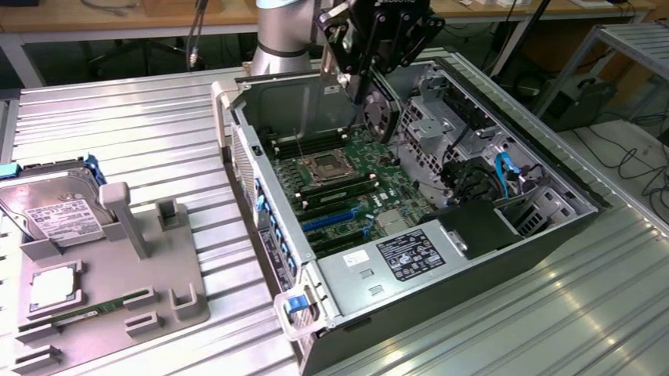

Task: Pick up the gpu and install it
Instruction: 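Pick up the gpu and move the gpu toward the slot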

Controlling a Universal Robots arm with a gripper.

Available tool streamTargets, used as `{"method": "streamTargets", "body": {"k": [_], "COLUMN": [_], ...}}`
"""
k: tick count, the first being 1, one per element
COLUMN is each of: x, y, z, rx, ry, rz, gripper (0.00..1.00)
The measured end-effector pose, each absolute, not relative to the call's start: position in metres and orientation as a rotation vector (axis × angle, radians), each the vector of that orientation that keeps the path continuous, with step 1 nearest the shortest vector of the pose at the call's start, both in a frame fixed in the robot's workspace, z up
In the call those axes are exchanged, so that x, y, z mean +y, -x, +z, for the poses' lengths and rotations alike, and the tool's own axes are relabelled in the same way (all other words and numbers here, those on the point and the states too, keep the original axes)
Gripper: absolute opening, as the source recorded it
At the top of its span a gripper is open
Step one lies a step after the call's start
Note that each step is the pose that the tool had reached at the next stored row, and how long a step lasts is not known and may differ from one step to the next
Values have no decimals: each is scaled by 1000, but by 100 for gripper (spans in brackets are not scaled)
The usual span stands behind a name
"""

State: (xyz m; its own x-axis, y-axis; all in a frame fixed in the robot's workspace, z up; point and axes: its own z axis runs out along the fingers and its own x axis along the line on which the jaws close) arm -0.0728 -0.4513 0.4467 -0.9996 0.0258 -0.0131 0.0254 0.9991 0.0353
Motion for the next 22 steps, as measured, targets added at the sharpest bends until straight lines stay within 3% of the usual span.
{"method": "streamTargets", "body": {"k": [22], "x": [-451], "y": [23], "z": [443], "rx": [3128], "ry": [-37], "rz": [55], "gripper": [27]}}
